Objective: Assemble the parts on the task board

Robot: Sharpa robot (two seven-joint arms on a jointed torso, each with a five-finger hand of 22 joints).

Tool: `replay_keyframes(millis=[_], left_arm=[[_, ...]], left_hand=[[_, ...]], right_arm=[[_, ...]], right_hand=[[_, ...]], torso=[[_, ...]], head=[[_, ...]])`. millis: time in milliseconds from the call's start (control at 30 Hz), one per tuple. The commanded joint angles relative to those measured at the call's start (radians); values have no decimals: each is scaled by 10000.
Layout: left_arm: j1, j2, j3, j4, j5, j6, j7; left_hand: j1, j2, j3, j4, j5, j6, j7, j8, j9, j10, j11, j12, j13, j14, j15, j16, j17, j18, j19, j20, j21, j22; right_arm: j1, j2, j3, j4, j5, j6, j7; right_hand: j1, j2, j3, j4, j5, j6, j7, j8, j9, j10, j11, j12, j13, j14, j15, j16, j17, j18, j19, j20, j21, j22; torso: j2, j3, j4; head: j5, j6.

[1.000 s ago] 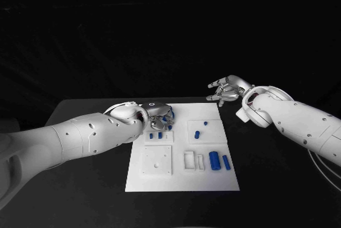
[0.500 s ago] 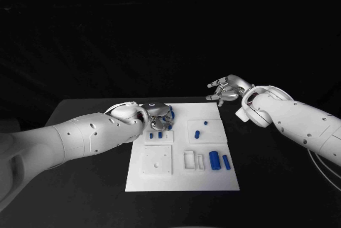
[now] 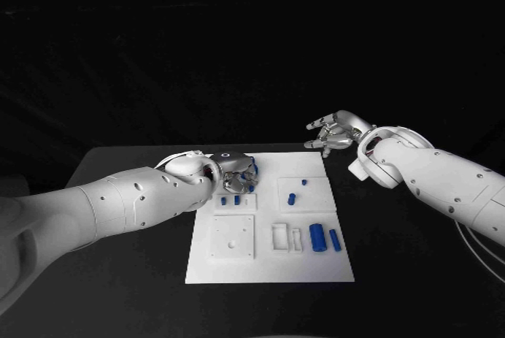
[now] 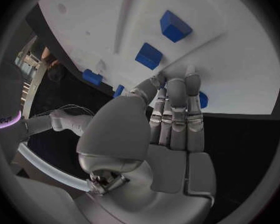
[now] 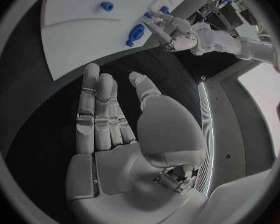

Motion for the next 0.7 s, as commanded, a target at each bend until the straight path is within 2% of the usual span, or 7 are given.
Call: replay_keyframes(millis=[33, 233, 467, 600, 700], left_arm=[[-51, 41, -11, 10, -38, 110, 16], [-52, 59, -10, 21, -22, 170, 17], [-53, 67, -10, 12, -13, 219, 1], [-53, 61, -10, -9, -12, 219, -28], [-53, 62, -10, -19, -7, 241, -20]], left_hand=[[-65, -51, 39, 12, -42, -53, 12, -47, -9, 91, -8, -64, -11, 19, -34, 39, -17, 109, -1, -69, 64, 193], [-137, -118, -24, 52, -62, -127, -13, -46, -11, 63, 0, -62, -10, 16, -17, 34, -29, 117, -7, -48, 55, 182], [-115, 30, -55, 138, -65, 303, 56, -33, 2, 332, -56, -60, -8, 35, -42, 61, -27, 105, 16, -65, 36, 182], [-67, 246, -89, 228, -68, 704, 57, -26, 16, 734, -142, -55, -2, 79, -55, 109, -12, 98, 53, -83, 66, 193], [-35, 320, -157, 263, -65, 787, 35, -33, 16, 824, -171, -56, 0, 92, -67, 129, -4, 89, 57, -94, 80, 192]], right_arm=[[-3, 9, 5, 28, 8, 76, 90], [-3, 12, 6, 28, 7, 92, 84], [-3, 13, 6, 23, 7, 102, 80], [-3, 11, 6, 19, 7, 105, 77], [-3, 13, 6, 15, 7, 110, 73]], right_hand=[[84, 43, 36, 6, 14, 87, 17, 7, 15, -26, 27, 26, -16, 23, 8, -29, -4, -81, 74, 25, 42, -17], [91, 44, 46, -7, 18, 128, 14, 13, 18, -24, 25, 25, -21, 20, 6, -31, -4, -81, 74, 23, 45, -21], [81, 51, 70, -37, 24, 154, 12, 9, 18, -20, 24, 20, -34, 17, 4, -34, -4, -83, 65, 21, 53, -32], [81, 51, 70, -37, 24, 154, 12, 9, 18, -20, 24, 20, -34, 17, 4, -34, -4, -83, 65, 21, 53, -32], [81, 51, 70, -37, 24, 154, 12, 9, 18, -20, 24, 20, -34, 17, 4, -34, -4, -83, 65, 21, 53, -32]], torso=[[-7, 5, 1], [-4, -3, 0], [-5, -2, 4], [-8, 1, 6], [-5, -2, 7]], head=[[23, 0], [8, 1], [-5, -3], [-2, -4], [-7, -1]])
